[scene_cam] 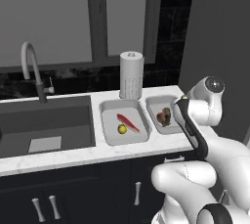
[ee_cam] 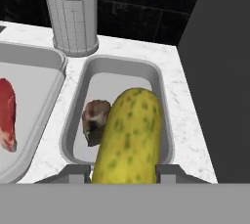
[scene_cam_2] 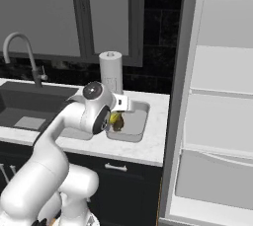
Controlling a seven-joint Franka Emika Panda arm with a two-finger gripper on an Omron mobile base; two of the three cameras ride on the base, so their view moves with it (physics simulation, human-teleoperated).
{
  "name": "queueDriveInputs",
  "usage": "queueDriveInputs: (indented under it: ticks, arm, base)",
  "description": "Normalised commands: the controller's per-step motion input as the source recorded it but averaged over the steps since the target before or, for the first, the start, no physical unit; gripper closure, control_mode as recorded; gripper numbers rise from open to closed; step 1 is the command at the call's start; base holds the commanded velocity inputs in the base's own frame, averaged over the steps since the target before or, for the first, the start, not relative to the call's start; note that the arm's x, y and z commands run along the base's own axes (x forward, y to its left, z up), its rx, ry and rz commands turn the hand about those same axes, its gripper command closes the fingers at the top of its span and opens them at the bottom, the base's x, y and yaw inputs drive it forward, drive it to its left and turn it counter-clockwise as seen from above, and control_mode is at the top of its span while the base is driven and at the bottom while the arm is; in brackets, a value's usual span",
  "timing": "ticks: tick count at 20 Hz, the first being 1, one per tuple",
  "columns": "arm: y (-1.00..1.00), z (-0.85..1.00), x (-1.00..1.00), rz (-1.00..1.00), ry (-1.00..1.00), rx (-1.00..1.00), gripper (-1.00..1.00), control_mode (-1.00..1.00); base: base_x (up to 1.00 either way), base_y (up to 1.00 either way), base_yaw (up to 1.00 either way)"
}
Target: Place one cucumber and one steak in each tupperware on the nearby counter, to pack two identical lunches.
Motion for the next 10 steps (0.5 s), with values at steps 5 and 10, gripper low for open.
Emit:
queueDriveInputs:
  ticks: [5,10]
  arm:
    - [-0.14,-0.12,0.18,0.00,0.00,0.00,1.00,-1.00]
    - [-0.18,-0.10,0.18,0.00,0.00,0.03,1.00,-1.00]
  base:
    - [0.00,0.00,0.00]
    - [0.00,0.00,0.00]
